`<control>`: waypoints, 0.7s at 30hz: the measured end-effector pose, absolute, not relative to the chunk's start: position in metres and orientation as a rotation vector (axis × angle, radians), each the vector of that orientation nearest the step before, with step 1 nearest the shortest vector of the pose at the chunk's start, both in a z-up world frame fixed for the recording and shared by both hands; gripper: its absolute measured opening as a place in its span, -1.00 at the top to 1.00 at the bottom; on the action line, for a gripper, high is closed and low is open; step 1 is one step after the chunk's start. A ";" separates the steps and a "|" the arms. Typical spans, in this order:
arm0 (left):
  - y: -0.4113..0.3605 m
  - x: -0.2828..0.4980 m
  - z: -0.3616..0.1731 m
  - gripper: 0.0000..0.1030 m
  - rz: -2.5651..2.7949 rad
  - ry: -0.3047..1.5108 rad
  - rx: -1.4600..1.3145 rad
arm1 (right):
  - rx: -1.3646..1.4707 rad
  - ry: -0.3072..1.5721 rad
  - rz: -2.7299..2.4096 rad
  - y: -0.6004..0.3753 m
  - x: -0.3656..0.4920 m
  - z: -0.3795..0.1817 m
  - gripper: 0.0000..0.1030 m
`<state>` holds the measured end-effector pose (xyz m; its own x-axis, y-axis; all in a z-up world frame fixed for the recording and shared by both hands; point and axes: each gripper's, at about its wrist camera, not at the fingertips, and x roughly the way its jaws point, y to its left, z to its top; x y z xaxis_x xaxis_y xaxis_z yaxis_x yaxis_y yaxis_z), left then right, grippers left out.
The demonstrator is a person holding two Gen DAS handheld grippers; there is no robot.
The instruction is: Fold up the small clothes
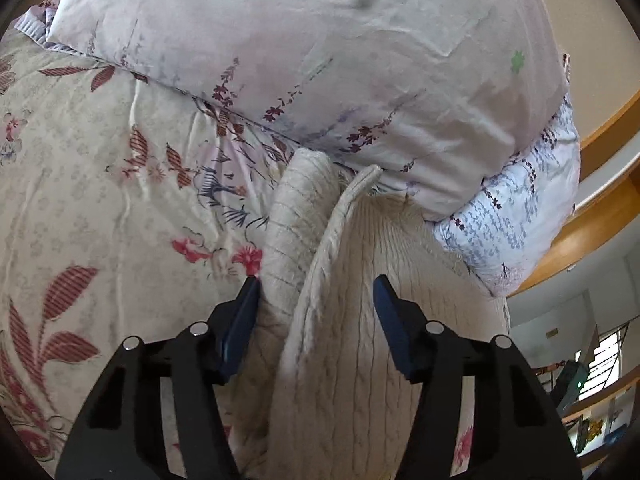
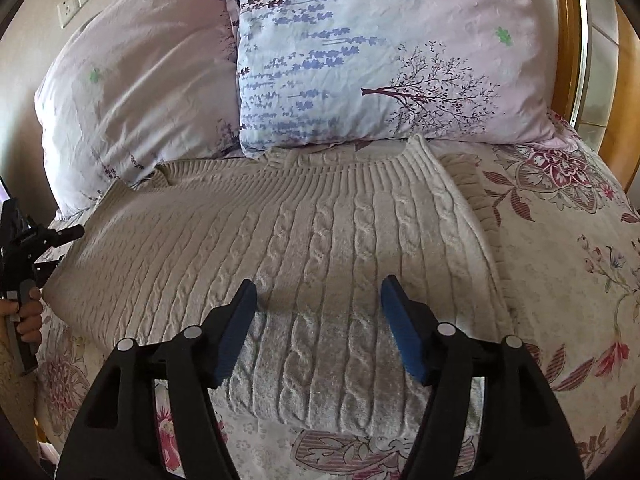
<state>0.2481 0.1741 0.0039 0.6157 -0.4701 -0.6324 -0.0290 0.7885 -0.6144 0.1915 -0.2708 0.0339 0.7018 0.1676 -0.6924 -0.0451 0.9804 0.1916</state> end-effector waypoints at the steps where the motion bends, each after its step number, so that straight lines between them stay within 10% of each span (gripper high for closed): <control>1: 0.174 0.250 0.003 0.01 -0.268 0.884 -0.636 | 0.167 0.783 0.120 -0.270 0.191 0.034 -0.33; 9: 0.180 0.259 -0.007 0.62 -0.268 0.916 -0.785 | 0.185 0.781 0.135 -0.274 0.190 0.035 -0.34; 21: 0.135 0.252 0.045 0.72 -0.356 0.834 -0.810 | 0.223 0.751 0.159 -0.280 0.181 0.042 -0.34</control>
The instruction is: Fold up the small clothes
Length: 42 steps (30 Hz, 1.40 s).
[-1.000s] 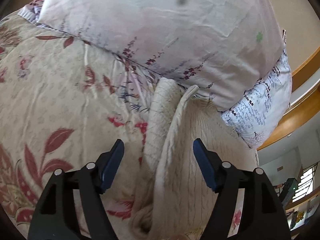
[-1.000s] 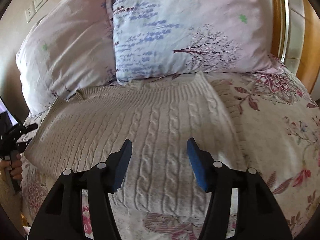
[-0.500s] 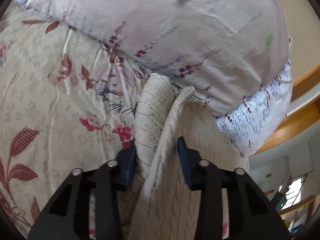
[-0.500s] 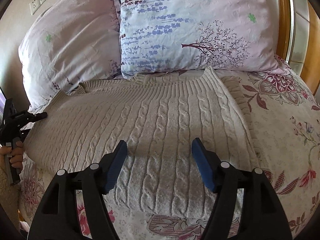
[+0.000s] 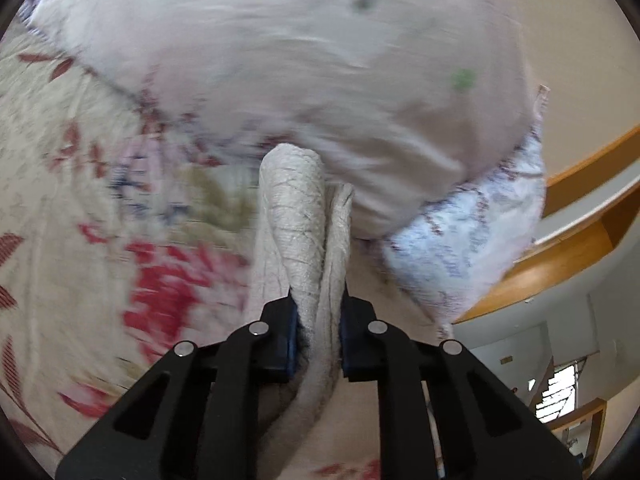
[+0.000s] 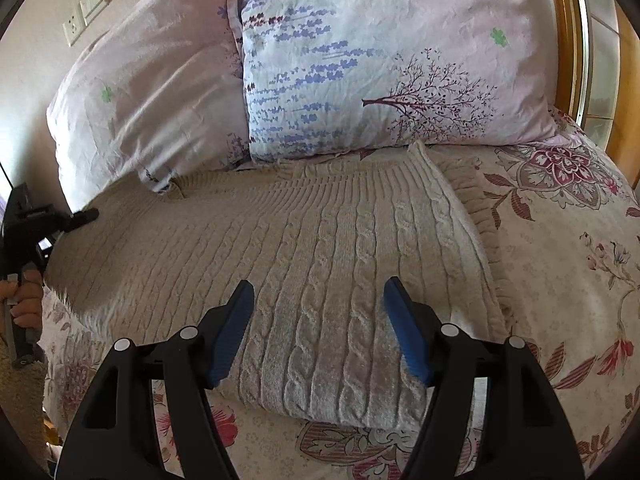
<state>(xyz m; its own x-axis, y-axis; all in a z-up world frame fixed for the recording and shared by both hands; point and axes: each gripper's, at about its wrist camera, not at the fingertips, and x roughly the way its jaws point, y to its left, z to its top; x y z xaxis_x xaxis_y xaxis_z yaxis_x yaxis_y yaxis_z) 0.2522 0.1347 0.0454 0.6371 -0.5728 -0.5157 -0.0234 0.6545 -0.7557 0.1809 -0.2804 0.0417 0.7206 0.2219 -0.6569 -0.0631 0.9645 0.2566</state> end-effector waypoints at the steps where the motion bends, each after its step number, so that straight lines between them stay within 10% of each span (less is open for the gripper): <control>1: 0.126 0.251 0.052 0.72 -0.374 0.829 -0.812 | 0.226 0.747 0.160 -0.282 0.180 0.042 -0.34; 20: -0.079 0.272 0.010 0.68 -0.683 1.039 -0.816 | 0.301 0.699 0.109 -0.329 0.164 0.048 -0.34; 27: -0.039 0.259 0.044 -0.01 -0.823 0.930 -0.879 | 0.439 0.709 0.265 -0.331 0.180 0.063 -0.34; 42: 0.024 0.253 0.004 -0.16 -0.470 1.012 -0.707 | 0.639 0.979 0.404 -0.291 0.245 0.022 -0.11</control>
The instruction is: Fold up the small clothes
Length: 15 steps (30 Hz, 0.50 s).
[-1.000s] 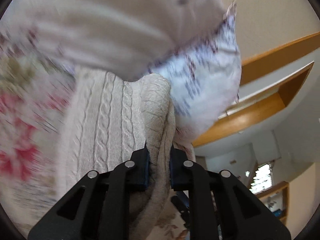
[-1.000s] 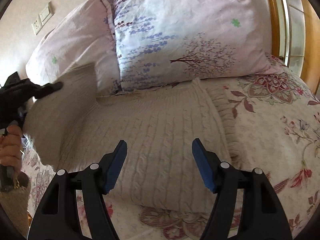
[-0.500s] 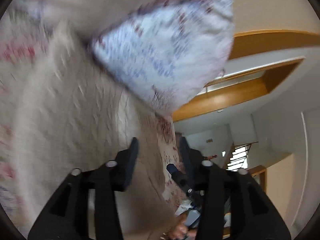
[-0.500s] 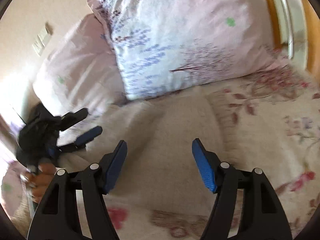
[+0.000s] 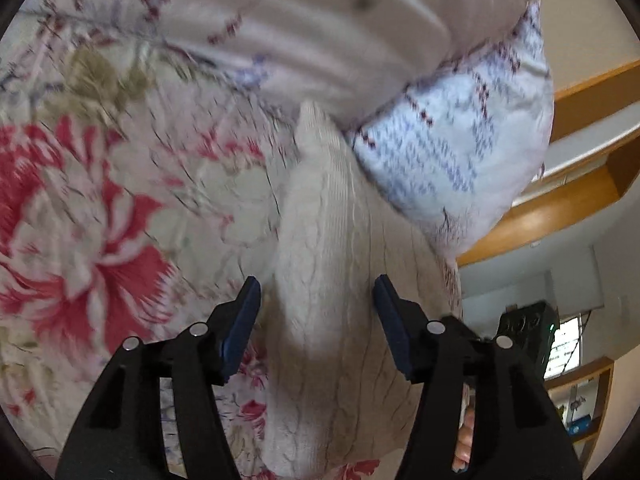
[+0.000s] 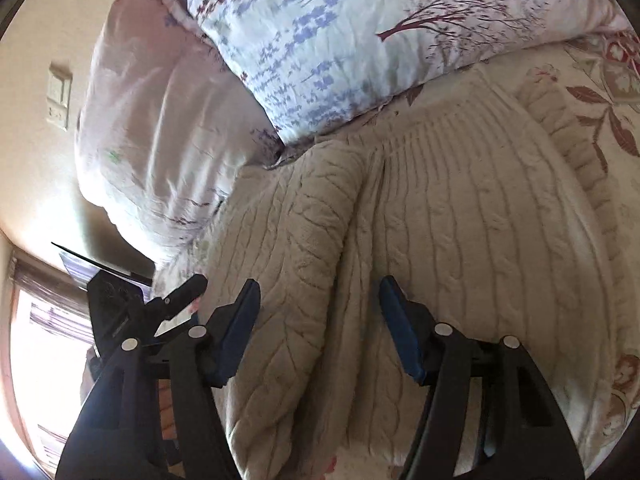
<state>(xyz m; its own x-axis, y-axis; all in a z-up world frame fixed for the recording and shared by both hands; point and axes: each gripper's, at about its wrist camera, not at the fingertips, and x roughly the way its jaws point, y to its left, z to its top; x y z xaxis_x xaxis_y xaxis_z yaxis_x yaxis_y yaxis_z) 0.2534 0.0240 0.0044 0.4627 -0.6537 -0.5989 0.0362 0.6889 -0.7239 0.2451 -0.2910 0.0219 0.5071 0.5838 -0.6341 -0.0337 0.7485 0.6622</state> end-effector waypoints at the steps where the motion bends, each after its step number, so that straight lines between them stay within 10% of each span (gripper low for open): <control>1: 0.020 0.251 0.003 -0.17 -0.477 1.015 -0.694 | 0.625 0.976 0.412 -0.286 0.245 0.023 0.11; 7: 0.008 0.252 0.003 -0.24 -0.478 1.017 -0.656 | 0.612 0.967 0.398 -0.276 0.260 0.012 0.58; 15: 0.020 0.244 0.013 -0.32 -0.480 0.982 -0.662 | 0.246 0.730 0.287 -0.266 0.236 0.075 0.68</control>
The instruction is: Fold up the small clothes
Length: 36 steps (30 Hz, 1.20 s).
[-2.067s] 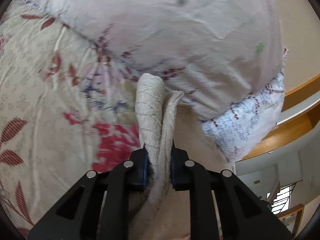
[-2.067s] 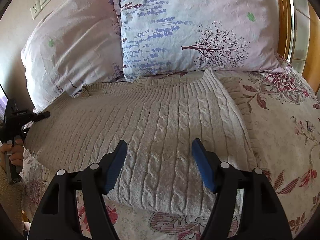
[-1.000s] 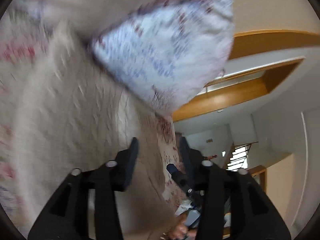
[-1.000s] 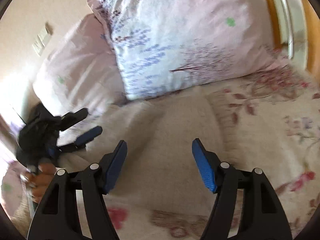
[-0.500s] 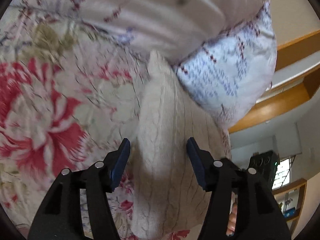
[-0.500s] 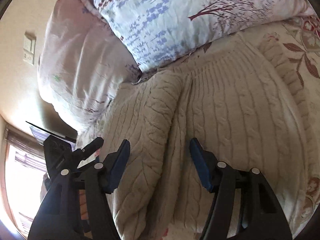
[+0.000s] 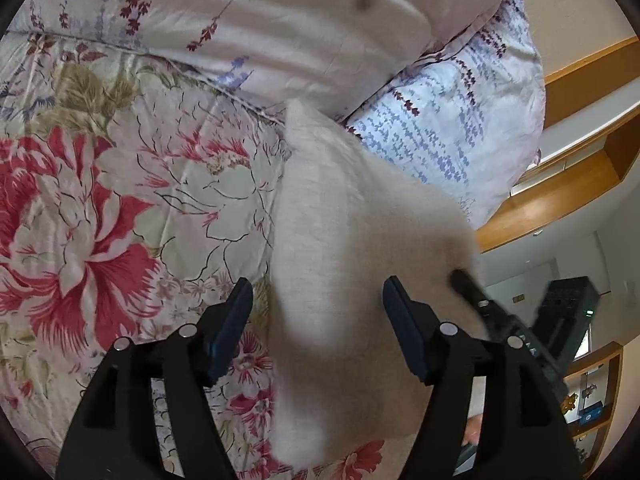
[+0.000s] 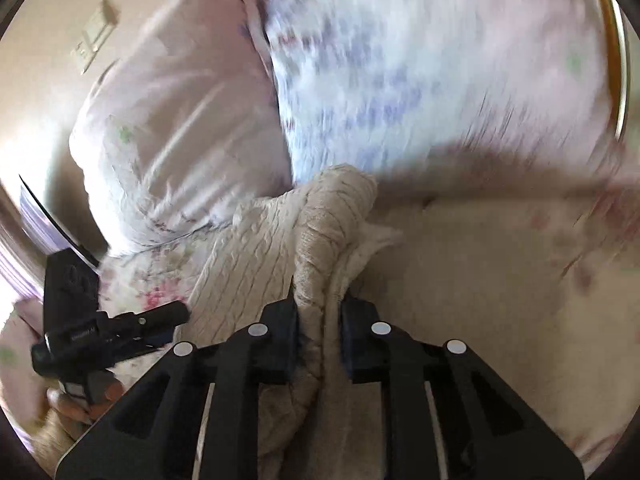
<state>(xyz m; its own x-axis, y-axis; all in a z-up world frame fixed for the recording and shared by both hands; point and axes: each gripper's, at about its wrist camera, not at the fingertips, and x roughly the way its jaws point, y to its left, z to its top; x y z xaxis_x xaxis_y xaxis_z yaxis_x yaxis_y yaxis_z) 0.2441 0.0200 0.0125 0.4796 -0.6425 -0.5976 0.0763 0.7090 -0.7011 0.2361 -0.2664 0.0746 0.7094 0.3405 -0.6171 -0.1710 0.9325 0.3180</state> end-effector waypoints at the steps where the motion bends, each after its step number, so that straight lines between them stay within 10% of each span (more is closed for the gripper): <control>1: 0.020 0.243 0.013 -0.32 -0.483 0.982 -0.660 | 0.206 0.709 0.257 -0.272 0.232 0.081 0.68; 23: -0.036 0.216 0.019 -0.32 -0.630 0.929 -0.536 | 0.225 0.779 -0.022 -0.370 0.233 0.030 0.68; 30: -0.051 0.202 0.024 -0.45 -0.611 0.883 -0.435 | 0.448 0.751 0.013 -0.407 0.199 0.043 -0.24; 36: -0.057 0.203 0.017 -0.48 -0.627 0.916 -0.470 | 0.525 0.739 0.107 -0.413 0.163 0.053 -0.23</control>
